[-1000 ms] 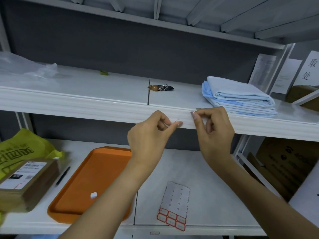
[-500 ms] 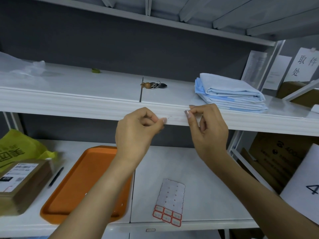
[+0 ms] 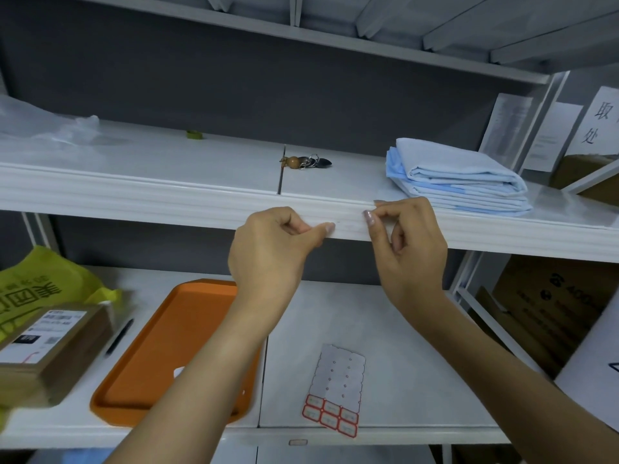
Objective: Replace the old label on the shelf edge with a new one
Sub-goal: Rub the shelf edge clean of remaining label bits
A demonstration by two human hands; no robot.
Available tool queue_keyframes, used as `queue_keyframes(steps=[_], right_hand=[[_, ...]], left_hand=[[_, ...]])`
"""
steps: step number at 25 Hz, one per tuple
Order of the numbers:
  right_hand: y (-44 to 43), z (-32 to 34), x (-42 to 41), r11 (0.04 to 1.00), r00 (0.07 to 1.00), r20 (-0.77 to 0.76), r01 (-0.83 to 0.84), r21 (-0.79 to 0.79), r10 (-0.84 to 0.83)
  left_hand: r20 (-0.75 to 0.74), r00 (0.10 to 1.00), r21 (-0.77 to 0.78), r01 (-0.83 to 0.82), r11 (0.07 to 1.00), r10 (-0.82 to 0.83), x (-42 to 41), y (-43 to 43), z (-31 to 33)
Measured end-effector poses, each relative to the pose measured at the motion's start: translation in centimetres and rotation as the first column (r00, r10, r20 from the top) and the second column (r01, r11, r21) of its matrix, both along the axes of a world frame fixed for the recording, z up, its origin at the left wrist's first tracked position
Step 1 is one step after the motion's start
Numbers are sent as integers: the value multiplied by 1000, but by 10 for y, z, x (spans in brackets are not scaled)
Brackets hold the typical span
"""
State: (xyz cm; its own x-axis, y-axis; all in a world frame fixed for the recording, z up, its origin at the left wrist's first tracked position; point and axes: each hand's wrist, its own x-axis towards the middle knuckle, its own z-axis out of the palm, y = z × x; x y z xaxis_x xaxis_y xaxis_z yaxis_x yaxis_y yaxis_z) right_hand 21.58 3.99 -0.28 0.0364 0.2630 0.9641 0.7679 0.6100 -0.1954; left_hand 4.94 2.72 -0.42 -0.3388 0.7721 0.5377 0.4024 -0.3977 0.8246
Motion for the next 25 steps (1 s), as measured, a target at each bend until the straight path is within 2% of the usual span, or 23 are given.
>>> queue_keyframes(steps=[5,13,25], right_hand=[[2,-1,-4,1000,1000,-28,13,-12,-13],[1,-1,-4,998,999,0,33,-57,-33],[1,-2,-6,999,1000,-27,-6,-36,5]], left_hand=[[-30,998,-49,-62,997,61,6,-3,6],[17,998,-48,56,997,-56,-2,-1,-2],[38,999,-70,1,998,1,6,-1,5]])
